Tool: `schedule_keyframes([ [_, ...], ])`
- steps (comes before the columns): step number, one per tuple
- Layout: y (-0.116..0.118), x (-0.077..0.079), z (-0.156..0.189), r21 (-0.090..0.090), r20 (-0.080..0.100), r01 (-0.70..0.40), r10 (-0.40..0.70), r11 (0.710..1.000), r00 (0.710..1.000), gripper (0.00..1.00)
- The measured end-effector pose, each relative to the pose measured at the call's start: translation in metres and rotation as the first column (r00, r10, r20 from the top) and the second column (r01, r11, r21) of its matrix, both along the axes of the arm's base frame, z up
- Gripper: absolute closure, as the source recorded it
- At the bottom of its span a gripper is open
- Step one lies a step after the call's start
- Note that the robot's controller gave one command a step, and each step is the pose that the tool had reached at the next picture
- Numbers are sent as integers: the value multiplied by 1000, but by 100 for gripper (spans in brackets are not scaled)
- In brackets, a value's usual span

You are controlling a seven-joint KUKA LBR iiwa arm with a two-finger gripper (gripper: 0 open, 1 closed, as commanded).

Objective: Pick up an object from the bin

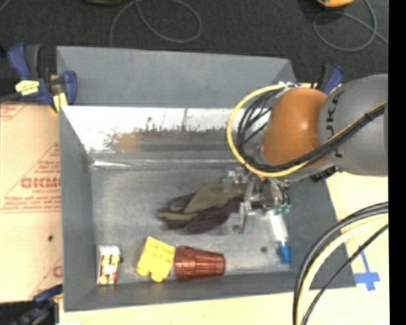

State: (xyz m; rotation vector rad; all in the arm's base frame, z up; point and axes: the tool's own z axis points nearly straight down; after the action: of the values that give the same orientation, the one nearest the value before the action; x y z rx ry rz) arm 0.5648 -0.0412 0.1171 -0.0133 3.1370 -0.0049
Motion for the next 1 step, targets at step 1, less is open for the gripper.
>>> schedule_keyframes([
  [1, 16, 32, -44, 1, 8, -38, 38, 999, 999, 100],
])
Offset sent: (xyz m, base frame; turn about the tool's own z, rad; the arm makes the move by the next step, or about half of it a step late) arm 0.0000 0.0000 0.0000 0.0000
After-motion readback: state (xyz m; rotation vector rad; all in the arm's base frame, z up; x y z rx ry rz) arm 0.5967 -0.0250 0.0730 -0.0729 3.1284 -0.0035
